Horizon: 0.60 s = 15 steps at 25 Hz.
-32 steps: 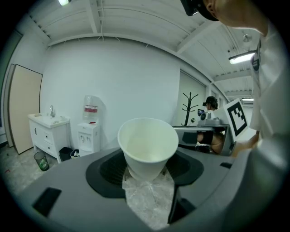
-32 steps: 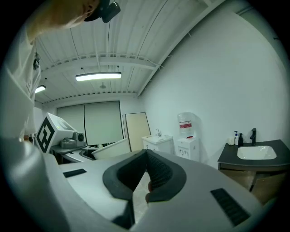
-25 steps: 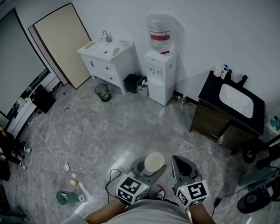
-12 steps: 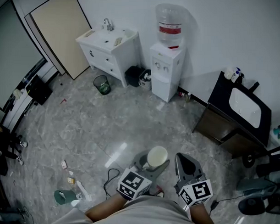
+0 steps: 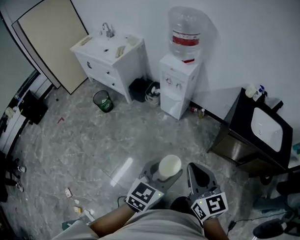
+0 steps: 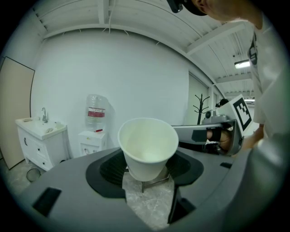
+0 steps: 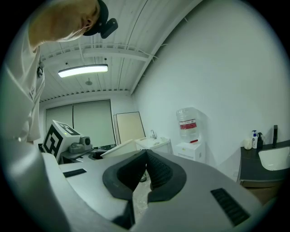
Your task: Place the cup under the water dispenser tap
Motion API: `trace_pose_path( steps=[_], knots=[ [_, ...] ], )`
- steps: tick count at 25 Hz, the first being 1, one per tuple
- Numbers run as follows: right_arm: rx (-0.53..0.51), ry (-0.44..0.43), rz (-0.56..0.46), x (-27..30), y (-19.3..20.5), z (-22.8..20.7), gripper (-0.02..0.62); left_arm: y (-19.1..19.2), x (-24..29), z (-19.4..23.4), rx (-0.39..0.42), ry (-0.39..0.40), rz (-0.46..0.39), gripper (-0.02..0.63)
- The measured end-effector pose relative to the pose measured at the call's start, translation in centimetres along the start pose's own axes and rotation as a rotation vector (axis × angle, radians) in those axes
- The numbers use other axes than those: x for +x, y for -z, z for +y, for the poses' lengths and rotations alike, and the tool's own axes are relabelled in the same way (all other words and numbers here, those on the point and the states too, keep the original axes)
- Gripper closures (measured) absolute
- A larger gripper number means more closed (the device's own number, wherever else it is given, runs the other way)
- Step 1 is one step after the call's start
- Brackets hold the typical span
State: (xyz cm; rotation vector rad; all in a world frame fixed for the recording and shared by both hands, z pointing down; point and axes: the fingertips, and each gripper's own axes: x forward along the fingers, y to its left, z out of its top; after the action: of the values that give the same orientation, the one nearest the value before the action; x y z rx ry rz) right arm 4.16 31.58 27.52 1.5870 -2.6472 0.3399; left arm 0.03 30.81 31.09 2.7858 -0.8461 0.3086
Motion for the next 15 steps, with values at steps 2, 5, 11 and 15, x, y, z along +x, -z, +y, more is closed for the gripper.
trace_pose_path(
  steps=[2, 5, 11, 15],
  knots=[
    [0.001, 0.001, 0.006, 2.0, -0.3, -0.8, 0.58, -0.6, 1.0, 2.0, 0.001, 0.0, -0.004, 0.342],
    [0.007, -0.003, 0.01, 5.1, -0.6, -2.6, 0.58, -1.0, 3.1, 4.7, -0.001, -0.003, -0.002, 0.341],
    [0.015, -0.041, 0.011, 13.0, -1.2, -7.8, 0.58, -1.8, 9.1, 11.7, -0.004, -0.035, -0.001, 0.341],
    [0.018, -0.076, 0.014, 19.0, -2.5, -11.9, 0.58, -3.7, 13.6, 16.5, 0.018, -0.057, -0.008, 0.342]
  ],
)
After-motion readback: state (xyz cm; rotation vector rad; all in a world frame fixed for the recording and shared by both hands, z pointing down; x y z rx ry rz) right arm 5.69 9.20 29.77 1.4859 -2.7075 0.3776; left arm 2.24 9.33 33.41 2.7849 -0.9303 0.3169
